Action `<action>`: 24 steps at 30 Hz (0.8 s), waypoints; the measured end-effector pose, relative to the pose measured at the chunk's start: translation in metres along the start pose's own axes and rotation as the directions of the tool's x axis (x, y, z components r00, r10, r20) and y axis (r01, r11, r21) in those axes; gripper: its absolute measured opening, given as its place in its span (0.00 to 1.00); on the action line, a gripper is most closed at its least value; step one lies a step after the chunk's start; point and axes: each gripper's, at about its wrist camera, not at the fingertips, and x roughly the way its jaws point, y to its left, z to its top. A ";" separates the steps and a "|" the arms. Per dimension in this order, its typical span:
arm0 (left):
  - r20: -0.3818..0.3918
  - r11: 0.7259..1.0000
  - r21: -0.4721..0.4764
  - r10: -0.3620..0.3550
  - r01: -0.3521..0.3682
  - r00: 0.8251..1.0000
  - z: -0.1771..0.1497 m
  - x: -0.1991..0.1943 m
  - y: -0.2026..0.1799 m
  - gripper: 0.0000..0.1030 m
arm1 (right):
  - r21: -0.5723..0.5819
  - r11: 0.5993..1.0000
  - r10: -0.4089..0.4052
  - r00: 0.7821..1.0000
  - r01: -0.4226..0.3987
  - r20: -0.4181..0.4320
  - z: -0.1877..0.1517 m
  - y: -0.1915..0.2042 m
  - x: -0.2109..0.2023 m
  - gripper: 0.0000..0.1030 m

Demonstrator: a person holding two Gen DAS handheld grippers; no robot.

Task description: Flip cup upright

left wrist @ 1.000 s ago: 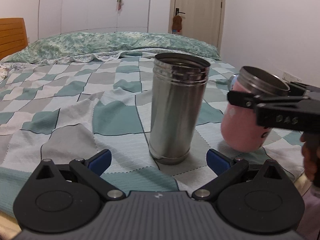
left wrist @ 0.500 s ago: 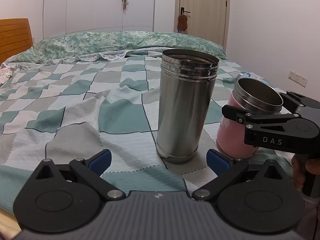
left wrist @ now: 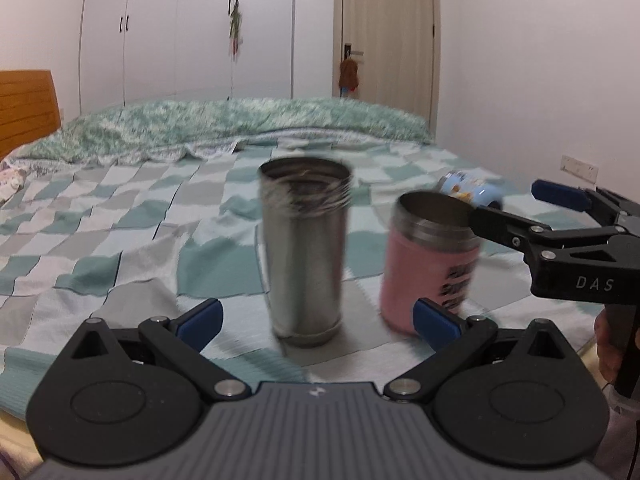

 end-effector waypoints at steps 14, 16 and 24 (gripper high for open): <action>0.229 0.999 -0.032 0.040 -0.033 0.973 -0.025 -0.047 -0.077 1.00 | 0.010 0.998 -0.067 0.996 0.067 0.054 -0.019 -0.059 -0.109 1.00; 0.251 0.999 -0.031 0.050 -0.044 0.967 -0.031 -0.049 -0.086 1.00 | 0.001 0.997 -0.078 0.995 0.078 0.056 -0.027 -0.067 -0.125 1.00; 0.299 0.994 -0.006 0.104 -0.107 0.949 -0.068 -0.043 -0.110 1.00 | -0.017 0.993 -0.113 0.992 0.114 0.060 -0.065 -0.089 -0.161 1.00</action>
